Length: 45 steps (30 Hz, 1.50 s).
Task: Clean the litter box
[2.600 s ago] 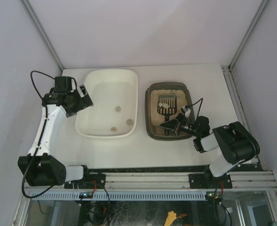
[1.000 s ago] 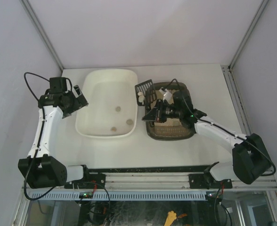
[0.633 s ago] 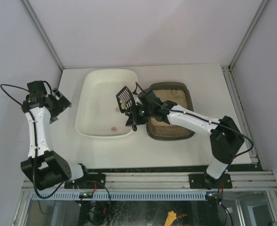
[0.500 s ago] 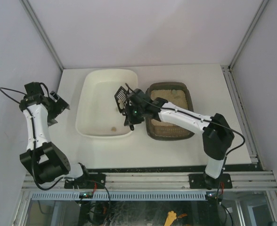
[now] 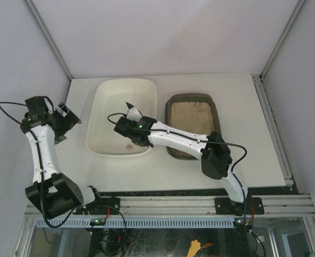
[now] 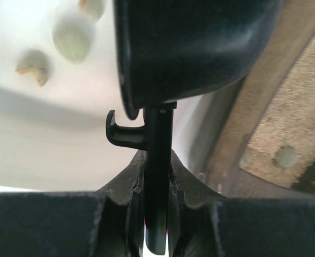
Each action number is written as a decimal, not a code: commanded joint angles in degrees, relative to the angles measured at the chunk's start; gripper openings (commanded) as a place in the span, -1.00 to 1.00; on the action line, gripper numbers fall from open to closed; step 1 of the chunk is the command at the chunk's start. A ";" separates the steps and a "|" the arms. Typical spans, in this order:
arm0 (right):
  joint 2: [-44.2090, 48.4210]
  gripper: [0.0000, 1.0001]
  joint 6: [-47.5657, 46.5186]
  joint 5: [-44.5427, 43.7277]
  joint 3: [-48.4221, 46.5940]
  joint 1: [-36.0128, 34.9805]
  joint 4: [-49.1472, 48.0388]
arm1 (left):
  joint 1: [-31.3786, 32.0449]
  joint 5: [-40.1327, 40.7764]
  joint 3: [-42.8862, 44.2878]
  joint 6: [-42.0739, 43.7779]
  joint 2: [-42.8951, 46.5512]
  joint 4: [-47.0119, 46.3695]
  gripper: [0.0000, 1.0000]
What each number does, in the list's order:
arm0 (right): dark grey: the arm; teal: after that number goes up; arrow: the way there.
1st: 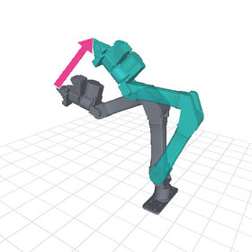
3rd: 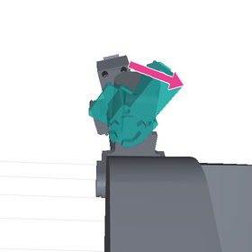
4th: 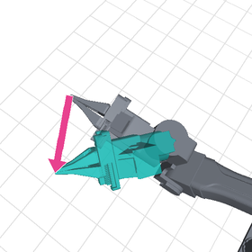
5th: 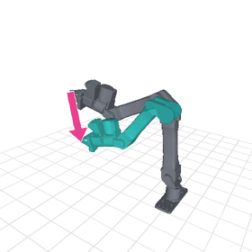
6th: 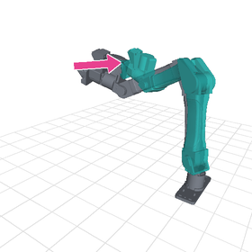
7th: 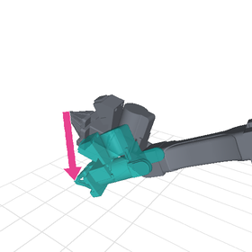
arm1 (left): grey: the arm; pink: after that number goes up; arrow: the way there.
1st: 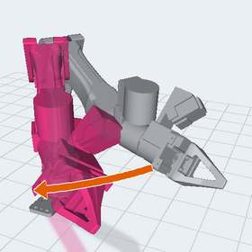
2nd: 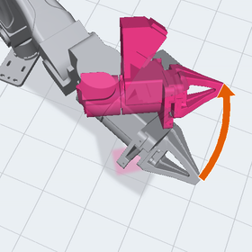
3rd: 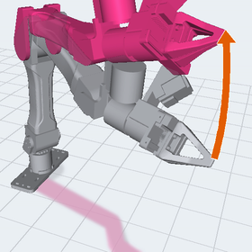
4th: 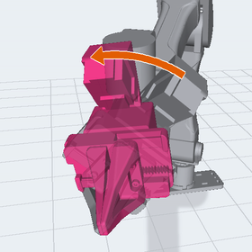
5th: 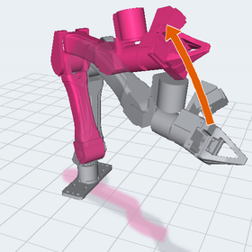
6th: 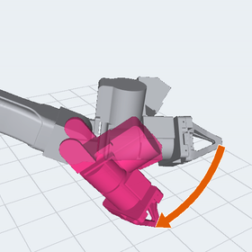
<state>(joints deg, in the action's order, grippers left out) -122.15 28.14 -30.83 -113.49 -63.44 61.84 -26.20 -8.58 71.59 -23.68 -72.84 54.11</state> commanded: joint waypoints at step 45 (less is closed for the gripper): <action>12.65 -1.00 12.40 19.59 10.63 34.12 24.88 | 11.08 -9.19 -8.31 5.92 1.21 -2.18 0.95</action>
<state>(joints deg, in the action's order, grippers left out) -107.85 42.17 -8.56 -99.31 -30.37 86.04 -15.29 -16.78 64.29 -18.81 -71.40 53.25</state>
